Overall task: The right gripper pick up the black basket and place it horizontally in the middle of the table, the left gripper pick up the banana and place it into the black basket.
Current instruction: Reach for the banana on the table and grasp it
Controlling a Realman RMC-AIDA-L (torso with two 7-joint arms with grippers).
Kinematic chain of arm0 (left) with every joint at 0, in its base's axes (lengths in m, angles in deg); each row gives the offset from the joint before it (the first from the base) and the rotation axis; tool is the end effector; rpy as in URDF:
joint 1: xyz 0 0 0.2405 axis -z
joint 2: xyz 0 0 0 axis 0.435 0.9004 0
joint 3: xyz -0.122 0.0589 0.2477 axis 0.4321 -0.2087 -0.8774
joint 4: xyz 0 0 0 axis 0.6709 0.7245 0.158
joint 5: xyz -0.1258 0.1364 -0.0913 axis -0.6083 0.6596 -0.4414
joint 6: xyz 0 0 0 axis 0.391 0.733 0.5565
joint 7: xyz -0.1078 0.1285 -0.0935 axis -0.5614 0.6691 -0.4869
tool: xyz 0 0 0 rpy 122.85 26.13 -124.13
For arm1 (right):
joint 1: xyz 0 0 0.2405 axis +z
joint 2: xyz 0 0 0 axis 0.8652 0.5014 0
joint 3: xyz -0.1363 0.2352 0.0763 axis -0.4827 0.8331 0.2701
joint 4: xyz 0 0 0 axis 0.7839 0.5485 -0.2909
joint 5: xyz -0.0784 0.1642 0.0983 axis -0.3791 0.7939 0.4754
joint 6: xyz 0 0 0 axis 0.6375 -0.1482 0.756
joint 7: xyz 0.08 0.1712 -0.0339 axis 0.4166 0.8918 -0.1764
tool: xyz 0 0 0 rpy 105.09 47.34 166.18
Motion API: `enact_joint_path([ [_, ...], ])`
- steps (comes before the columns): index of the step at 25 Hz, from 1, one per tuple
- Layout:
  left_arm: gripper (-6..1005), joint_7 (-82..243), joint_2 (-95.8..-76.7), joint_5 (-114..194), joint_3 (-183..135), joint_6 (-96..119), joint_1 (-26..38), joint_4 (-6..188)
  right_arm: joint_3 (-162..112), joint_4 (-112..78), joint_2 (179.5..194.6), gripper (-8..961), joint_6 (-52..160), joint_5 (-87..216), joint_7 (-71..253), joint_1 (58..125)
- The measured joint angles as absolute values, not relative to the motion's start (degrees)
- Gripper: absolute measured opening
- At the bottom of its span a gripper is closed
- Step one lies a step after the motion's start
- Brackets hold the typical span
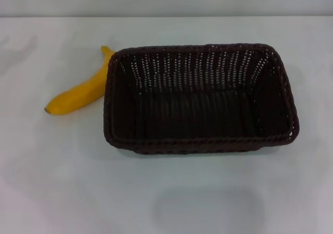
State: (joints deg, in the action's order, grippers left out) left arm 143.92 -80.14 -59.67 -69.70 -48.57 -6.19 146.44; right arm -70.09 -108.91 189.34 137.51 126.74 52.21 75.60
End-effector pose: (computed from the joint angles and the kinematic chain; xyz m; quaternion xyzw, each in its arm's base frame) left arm -0.3270 0.4395 0.1426 -0.7200 -0.4218 -0.3137 0.4530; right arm 0.2737 0.3839 0.1268 -0.8002 0.4032 0.0951 0.4336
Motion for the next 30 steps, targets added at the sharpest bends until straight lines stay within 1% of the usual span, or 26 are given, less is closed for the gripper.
enact_joint_path([
  [4,875,128.45,-78.32,-44.00,-68.54,-55.80,-4.82,152.09,-69.68,-101.16,189.26,392,128.45,138.03,40.51,74.02],
  [9,875,118.85,-77.20,-27.81,-65.17,-68.91,4.18,152.02,-68.19,-90.64,189.07,393,121.67,151.66,22.72,71.95],
  [11,875,116.85,-77.18,-22.96,-65.17,-72.42,6.48,151.93,-68.02,-85.76,189.10,393,120.63,156.79,15.81,72.32],
  [16,876,114.57,-78.45,-12.86,-65.55,-77.23,11.86,151.22,-66.11,-79.47,189.09,393,118.46,161.24,7.56,72.85],
  [24,876,117.75,-78.83,-3.00,-68.97,-79.83,18.19,143.70,-63.02,-77.36,189.12,394,117.77,161.73,5.17,73.35],
  [30,876,124.64,-81.37,-1.89,-70.41,-76.99,19.37,140.67,-62.89,-76.05,189.17,395,117.45,162.90,5.00,73.36],
])
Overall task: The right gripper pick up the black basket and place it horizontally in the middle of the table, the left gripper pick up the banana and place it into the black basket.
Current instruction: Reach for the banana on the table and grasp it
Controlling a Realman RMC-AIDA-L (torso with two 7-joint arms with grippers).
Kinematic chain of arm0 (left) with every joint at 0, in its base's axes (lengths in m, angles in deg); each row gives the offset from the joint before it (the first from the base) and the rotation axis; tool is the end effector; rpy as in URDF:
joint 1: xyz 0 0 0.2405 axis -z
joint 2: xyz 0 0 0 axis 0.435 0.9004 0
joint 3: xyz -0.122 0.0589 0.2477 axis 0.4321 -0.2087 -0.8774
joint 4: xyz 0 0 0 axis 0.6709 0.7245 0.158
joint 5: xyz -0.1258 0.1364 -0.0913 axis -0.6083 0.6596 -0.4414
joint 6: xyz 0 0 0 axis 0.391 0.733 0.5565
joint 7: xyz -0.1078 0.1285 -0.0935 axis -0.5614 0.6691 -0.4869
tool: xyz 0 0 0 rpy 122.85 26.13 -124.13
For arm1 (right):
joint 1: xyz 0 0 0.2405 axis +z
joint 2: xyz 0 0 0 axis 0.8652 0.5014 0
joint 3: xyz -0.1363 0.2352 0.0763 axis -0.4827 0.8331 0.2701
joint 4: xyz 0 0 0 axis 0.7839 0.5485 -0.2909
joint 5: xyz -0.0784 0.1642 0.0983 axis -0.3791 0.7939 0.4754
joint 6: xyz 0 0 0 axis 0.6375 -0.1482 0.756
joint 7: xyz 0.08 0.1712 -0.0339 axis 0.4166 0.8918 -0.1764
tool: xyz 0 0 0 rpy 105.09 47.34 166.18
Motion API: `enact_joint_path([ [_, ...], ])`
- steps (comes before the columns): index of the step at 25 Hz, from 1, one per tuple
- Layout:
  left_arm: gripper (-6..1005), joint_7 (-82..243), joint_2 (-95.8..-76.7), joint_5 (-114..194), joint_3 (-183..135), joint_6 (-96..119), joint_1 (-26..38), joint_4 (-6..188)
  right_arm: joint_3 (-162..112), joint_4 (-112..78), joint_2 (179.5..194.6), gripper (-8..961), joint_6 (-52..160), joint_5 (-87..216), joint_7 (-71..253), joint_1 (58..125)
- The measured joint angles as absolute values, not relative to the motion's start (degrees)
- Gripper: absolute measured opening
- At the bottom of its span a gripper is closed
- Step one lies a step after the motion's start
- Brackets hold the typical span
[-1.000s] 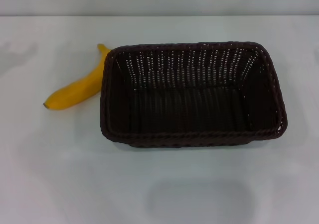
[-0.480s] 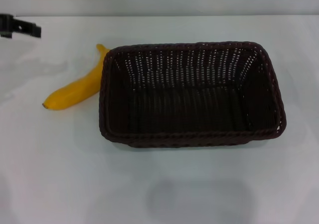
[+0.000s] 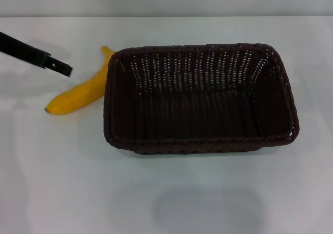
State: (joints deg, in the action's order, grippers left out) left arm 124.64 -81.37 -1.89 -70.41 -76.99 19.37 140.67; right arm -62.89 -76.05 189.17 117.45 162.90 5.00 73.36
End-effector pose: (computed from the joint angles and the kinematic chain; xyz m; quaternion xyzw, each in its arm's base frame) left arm -0.2766 0.4547 0.0286 -0.8649 -0.4295 0.0857 0.2452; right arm 0.3517 0.3978 0.1286 -0.7619 0.3218 0.2295 0.5131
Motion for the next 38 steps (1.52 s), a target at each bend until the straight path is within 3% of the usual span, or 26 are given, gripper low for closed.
enact_joint_path([
  [8,876,131.36,-85.26,-2.98,-70.30,-71.53,18.56,136.43,-62.84,-74.55,189.20,395,118.59,167.92,4.39,72.33],
  [14,876,134.83,-86.93,-3.35,-70.37,-69.71,18.24,134.27,-62.85,-72.84,189.21,396,120.31,172.13,3.78,71.56],
  [38,851,134.89,-88.40,-1.77,-70.79,-67.11,16.24,133.75,-62.04,-69.11,189.14,398,121.67,173.91,3.70,70.65],
])
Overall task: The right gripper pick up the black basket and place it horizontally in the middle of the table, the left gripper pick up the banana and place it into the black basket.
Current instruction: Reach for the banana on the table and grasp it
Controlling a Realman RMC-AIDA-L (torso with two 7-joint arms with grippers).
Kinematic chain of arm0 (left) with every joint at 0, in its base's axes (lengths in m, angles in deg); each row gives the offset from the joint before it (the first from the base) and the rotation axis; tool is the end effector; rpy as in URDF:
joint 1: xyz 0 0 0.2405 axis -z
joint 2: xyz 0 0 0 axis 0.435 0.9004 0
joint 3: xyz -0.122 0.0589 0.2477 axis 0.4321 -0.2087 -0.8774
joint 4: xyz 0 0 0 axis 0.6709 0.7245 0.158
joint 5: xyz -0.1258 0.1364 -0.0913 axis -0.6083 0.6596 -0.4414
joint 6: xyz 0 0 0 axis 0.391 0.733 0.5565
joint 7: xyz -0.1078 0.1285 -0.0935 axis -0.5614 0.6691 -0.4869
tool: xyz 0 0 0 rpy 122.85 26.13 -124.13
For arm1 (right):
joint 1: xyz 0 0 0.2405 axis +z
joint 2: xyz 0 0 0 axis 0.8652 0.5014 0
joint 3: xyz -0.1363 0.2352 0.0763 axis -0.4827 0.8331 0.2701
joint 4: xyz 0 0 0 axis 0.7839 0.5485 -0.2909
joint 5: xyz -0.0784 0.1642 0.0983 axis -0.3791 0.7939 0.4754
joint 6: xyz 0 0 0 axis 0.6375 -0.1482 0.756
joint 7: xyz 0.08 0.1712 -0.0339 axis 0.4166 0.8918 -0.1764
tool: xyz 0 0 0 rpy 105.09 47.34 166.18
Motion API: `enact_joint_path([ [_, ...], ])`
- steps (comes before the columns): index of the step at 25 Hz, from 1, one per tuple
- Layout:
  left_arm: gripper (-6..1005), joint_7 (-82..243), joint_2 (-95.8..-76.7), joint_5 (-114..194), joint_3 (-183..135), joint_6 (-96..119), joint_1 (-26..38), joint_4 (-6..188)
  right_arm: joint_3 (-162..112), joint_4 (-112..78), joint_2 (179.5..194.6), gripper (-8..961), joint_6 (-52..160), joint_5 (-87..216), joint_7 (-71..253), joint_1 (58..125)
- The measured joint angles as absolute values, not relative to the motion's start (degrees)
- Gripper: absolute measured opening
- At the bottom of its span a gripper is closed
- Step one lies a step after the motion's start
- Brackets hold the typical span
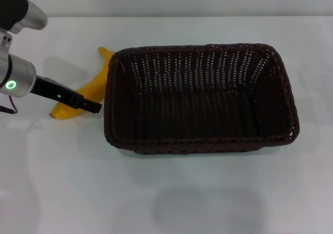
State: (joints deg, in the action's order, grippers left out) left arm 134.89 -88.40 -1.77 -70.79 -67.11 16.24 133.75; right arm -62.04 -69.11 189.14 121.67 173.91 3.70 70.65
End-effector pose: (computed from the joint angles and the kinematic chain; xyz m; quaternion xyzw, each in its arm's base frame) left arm -0.3010 0.4281 -0.0463 -0.8873 -0.3989 0.0859 0.2151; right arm 0.3665 0.3746 0.1194 -0.7259 0.3755 0.3123 0.4843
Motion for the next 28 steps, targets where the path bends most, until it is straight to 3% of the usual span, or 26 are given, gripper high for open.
enact_joint_path([
  [11,765,134.39,-88.09,-1.59,-70.55,-66.09,15.72,133.45,-62.06,-68.20,189.11,399,122.77,174.00,3.65,70.31],
  [17,563,133.93,-88.29,-1.59,-70.47,-65.24,15.49,133.71,-62.06,-67.94,189.12,400,123.15,174.00,3.62,70.33],
  [22,495,132.43,-87.89,-2.07,-70.41,-65.18,14.02,138.38,-62.06,-67.54,189.11,400,123.46,174.00,3.61,70.36],
  [28,494,129.35,-87.95,-2.19,-70.38,-68.92,11.54,152.00,-62.06,-67.52,189.11,401,123.65,174.31,3.38,70.48],
])
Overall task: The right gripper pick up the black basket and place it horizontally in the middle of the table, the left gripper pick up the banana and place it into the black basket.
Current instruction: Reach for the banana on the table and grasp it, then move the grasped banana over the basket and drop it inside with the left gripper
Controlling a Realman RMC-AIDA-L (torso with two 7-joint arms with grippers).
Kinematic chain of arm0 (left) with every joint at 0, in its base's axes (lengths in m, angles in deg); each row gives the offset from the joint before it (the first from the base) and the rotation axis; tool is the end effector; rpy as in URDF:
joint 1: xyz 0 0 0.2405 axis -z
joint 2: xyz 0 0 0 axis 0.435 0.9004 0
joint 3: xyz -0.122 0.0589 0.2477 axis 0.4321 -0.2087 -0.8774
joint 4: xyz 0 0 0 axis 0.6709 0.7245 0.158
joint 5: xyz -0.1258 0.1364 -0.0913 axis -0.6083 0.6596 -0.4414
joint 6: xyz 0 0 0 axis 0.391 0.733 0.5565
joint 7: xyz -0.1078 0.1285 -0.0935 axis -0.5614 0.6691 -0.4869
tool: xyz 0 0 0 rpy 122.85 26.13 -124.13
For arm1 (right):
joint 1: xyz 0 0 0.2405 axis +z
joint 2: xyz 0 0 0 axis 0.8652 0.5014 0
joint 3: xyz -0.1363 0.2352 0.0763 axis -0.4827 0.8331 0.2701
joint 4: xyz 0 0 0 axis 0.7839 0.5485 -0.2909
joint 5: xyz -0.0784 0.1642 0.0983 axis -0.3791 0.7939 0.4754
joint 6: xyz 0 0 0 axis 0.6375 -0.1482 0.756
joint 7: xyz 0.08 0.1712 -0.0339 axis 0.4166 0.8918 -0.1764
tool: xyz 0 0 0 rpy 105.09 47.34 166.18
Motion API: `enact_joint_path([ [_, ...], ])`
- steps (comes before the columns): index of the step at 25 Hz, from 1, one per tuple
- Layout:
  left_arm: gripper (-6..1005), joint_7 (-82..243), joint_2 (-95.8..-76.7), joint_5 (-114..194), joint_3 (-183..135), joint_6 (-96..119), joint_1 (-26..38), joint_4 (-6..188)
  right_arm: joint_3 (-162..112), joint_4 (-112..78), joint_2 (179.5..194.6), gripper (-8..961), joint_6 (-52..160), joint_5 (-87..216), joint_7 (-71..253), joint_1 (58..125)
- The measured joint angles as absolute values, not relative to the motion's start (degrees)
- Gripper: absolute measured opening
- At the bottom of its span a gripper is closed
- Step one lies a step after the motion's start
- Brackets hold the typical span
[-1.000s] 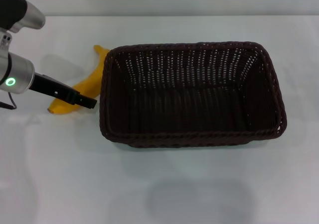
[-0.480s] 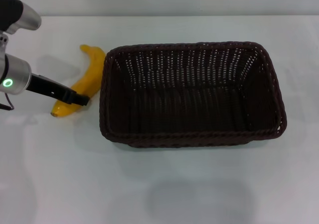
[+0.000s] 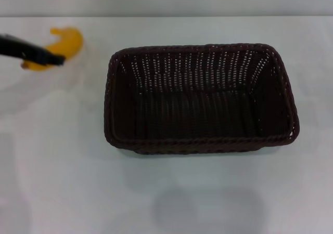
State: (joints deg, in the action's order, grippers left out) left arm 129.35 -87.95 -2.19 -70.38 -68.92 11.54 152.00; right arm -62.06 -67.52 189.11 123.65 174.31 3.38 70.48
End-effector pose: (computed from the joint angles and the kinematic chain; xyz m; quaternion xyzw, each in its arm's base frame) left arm -0.2852 0.4494 0.0232 -0.8653 -0.3814 0.0476 0.3217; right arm 0.3672 0.3699 0.1110 -0.7304 0.3820 0.3186 0.4680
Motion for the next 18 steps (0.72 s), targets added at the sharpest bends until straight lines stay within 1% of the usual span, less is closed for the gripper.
enact_joint_path([
  [3,493,127.66,-87.72,-2.19,-70.37,-71.71,11.41,157.51,-62.06,-67.51,189.11,401,124.04,175.02,2.55,70.53],
  [7,493,125.84,-87.42,-2.24,-70.36,-77.53,12.77,164.92,-62.03,-67.52,189.12,401,124.73,176.28,1.28,70.62],
  [13,490,125.62,-86.97,-5.48,-70.70,-90.64,18.42,169.58,-60.07,-68.05,189.12,402,126.02,176.93,0.43,70.69],
  [18,519,127.15,-87.79,-11.83,-71.42,-98.46,22.24,169.61,-57.31,-67.82,189.12,402,127.97,176.97,-1.10,70.98],
])
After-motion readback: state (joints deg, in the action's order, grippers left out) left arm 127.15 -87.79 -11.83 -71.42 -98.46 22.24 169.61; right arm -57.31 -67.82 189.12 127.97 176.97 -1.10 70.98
